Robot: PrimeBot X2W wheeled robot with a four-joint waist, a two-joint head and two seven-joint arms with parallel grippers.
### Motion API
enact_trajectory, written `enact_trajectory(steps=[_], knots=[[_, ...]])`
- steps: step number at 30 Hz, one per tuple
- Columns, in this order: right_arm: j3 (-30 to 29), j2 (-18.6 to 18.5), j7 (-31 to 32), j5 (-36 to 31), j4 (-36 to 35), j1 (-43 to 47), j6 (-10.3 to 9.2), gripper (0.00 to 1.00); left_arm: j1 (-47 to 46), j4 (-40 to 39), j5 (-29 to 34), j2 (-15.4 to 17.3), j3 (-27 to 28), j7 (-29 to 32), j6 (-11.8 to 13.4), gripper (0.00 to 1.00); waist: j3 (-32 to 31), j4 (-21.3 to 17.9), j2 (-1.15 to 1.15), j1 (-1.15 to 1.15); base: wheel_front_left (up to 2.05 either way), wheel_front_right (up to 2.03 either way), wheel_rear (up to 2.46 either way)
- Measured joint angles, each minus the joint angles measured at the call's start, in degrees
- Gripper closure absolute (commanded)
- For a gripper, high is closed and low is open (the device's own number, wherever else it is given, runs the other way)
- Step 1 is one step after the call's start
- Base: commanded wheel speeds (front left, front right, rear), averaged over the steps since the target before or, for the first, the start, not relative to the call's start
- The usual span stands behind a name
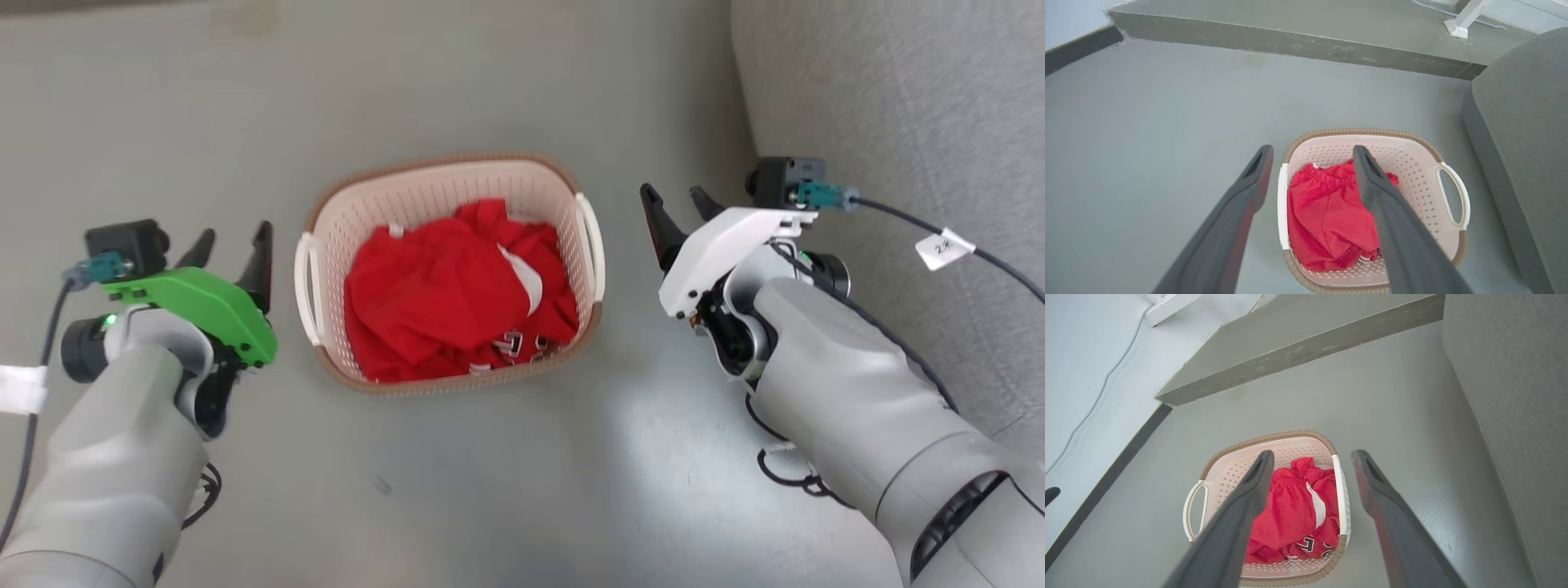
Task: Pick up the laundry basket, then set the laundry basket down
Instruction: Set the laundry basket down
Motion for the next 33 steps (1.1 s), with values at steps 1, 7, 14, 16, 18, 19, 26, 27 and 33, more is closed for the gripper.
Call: enact_trajectory(steps=[1,7,14,16,18,19,26,27,33], knots=[[-0.38,0.00,0.00,-0.36,-0.33,0.42,0.02,0.00,0.20,-0.49,0.15,0.26,0.49,0.00,0.00,0.00,-0.79,-0.03,0.00,0.00,0.00,0.00,0.00],[-2.64,-0.40,0.00,-3.64,-2.49,2.63,0.55,0.00,3.33,-3.39,1.78,0.81,3.07,0.00,0.01,0.00,-5.41,-0.25,0.00,0.00,0.00,0.00,0.00],[-5.98,-1.08,0.00,-6.76,-5.39,6.36,1.03,0.00,7.08,-7.93,4.98,1.45,6.59,0.00,1.16,0.00,-10.18,-0.43,0.00,0.00,0.00,0.00,0.00],[-6.80,-1.22,0.00,-7.61,-6.41,7.55,1.04,0.00,7.75,-9.69,5.72,1.59,8.09,0.00,1.53,0.00,-11.38,-0.43,0.00,0.00,0.00,0.00,0.00],[-7.72,-1.41,0.00,-8.90,-7.43,8.66,1.04,0.00,8.77,-11.46,6.67,1.74,9.40,0.00,2.20,0.00,-12.47,-0.41,0.00,0.00,0.00,0.00,0.00],[-8.20,-1.56,0.00,-9.53,-8.01,9.18,1.04,0.00,9.44,-12.39,7.30,1.81,10.02,0.00,2.55,0.00,-12.98,-0.39,0.00,0.00,0.00,0.00,0.00],[-10.02,-2.49,0.00,-14.26,-12.10,11.61,1.03,0.00,13.46,-18.57,11.22,2.56,14.60,-0.01,4.15,0.00,-15.53,-0.28,0.00,0.00,0.00,0.00,0.00],[-10.51,-2.53,0.00,-14.93,-12.88,12.06,0.97,0.00,14.18,-19.62,11.94,2.67,15.38,-0.05,4.41,0.00,-15.85,-0.28,0.00,0.00,0.00,0.00,0.00],[-15.21,-3.48,0.00,-19.36,-18.67,14.78,-0.11,0.00,19.44,-24.60,15.05,2.76,19.19,-0.15,5.84,0.00,-17.13,-0.53,0.00,0.00,0.00,0.00,0.00]])
